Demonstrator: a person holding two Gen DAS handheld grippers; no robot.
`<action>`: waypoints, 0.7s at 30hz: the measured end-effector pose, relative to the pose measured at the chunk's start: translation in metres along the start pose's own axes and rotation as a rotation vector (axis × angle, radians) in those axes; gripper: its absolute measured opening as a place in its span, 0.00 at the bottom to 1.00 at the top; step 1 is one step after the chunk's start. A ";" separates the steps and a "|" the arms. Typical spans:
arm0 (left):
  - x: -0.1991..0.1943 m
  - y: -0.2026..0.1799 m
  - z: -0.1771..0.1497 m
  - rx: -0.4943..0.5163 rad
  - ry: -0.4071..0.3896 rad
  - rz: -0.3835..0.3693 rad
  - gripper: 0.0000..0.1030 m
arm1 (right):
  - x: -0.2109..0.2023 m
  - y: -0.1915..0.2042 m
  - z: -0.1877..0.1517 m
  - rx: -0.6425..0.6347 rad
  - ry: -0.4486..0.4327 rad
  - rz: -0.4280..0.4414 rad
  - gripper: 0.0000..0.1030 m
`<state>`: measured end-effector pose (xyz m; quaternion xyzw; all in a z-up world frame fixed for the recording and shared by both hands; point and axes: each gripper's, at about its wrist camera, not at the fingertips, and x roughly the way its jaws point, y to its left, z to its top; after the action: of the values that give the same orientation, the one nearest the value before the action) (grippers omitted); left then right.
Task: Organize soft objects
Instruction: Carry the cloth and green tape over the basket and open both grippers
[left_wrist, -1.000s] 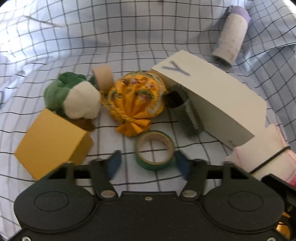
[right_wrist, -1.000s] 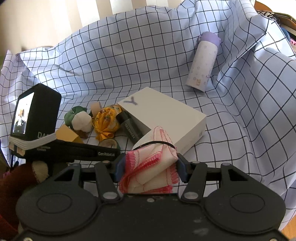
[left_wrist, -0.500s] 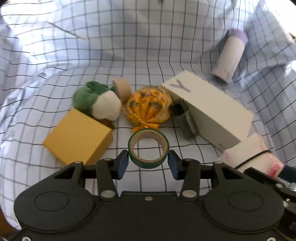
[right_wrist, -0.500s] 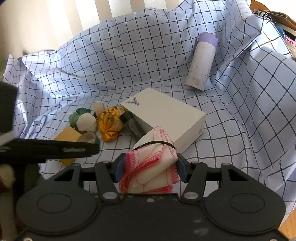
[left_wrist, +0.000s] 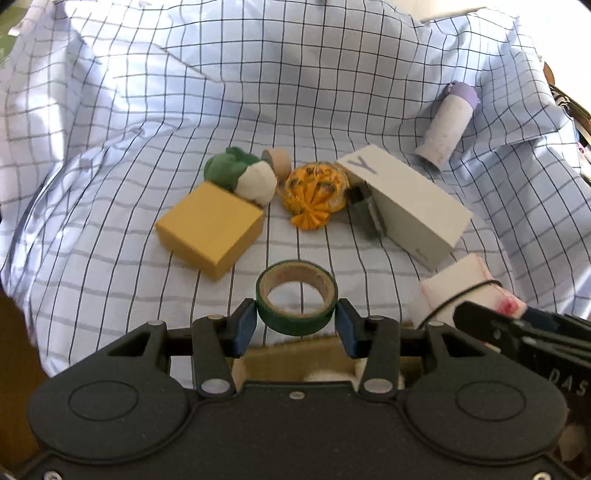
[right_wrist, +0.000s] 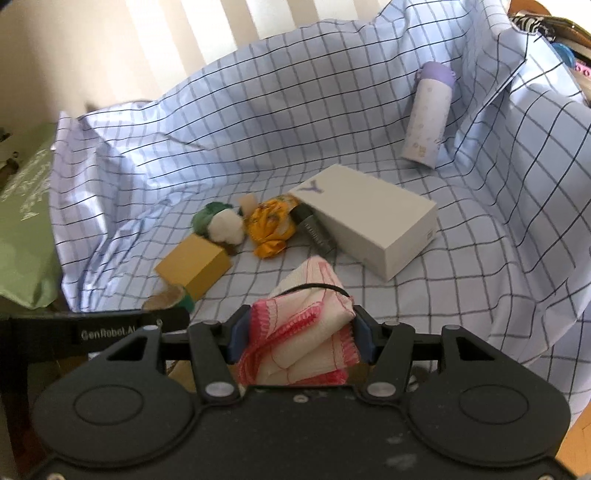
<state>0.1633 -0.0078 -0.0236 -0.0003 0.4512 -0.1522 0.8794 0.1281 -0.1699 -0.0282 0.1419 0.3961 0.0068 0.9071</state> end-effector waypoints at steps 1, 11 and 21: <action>-0.004 0.001 -0.004 -0.007 0.001 0.000 0.44 | -0.002 0.000 -0.002 0.001 0.007 0.013 0.55; -0.025 0.005 -0.023 -0.057 -0.004 0.013 0.44 | -0.013 0.003 -0.013 -0.017 0.034 0.089 0.55; -0.030 -0.012 -0.024 -0.019 -0.021 0.008 0.44 | -0.017 -0.015 -0.014 0.025 0.023 0.047 0.55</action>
<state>0.1244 -0.0081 -0.0120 -0.0084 0.4433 -0.1442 0.8847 0.1048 -0.1829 -0.0288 0.1624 0.4031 0.0250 0.9003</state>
